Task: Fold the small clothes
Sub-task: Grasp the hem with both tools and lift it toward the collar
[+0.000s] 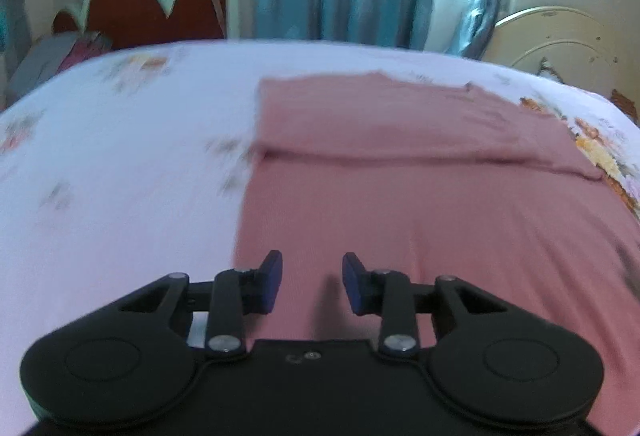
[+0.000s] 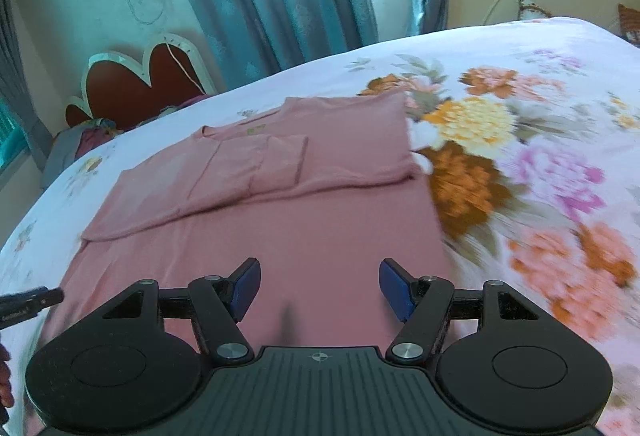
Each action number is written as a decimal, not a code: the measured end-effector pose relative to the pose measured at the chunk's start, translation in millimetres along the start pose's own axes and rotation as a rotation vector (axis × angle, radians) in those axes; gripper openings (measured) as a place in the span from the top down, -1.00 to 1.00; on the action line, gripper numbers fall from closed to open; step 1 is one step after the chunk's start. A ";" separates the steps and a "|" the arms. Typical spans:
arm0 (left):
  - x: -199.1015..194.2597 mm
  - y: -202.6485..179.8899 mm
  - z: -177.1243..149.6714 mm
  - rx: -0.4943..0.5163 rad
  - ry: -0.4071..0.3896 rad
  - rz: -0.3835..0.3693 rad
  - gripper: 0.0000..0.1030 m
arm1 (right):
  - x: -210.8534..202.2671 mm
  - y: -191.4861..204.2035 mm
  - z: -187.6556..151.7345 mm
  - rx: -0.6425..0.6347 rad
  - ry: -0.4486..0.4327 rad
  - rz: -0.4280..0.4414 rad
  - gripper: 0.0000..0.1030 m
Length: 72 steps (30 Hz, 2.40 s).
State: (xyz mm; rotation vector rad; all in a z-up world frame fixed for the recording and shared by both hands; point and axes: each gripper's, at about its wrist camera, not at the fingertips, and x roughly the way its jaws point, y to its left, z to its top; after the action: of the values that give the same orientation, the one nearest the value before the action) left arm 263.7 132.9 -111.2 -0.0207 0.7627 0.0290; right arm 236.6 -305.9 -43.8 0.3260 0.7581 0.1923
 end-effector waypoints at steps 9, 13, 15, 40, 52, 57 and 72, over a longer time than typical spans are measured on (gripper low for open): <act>-48.9 22.5 -62.2 -0.062 0.043 0.023 -0.65 | -55.4 -55.0 -46.8 0.128 0.041 0.013 -0.27; -57.6 27.4 -80.1 -0.132 0.072 -0.044 -0.60 | -67.6 -72.2 -72.4 0.204 0.089 0.051 0.05; -60.9 31.6 -83.9 -0.180 0.076 -0.083 -0.58 | -71.1 -75.0 -84.0 0.224 0.105 0.066 0.05; -28.4 59.1 -97.2 -0.487 0.135 -0.473 0.19 | -63.8 -72.1 -109.3 0.328 0.194 0.314 0.48; -27.8 49.9 -95.3 -0.427 0.124 -0.324 0.89 | -62.8 -78.5 -99.2 0.248 0.186 0.236 0.86; -41.8 54.7 -83.3 -0.493 0.048 -0.362 0.90 | -72.0 -77.7 -80.7 0.286 0.086 0.288 0.87; -4.5 56.9 85.0 -0.664 -0.223 -0.557 0.90 | -25.8 -48.7 109.4 0.250 -0.150 0.300 0.87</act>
State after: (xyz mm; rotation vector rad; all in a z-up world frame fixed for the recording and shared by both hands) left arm 317.2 192.2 -47.1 -0.8468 0.4758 -0.2436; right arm 297.4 -382.7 29.7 0.6859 0.5827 0.3526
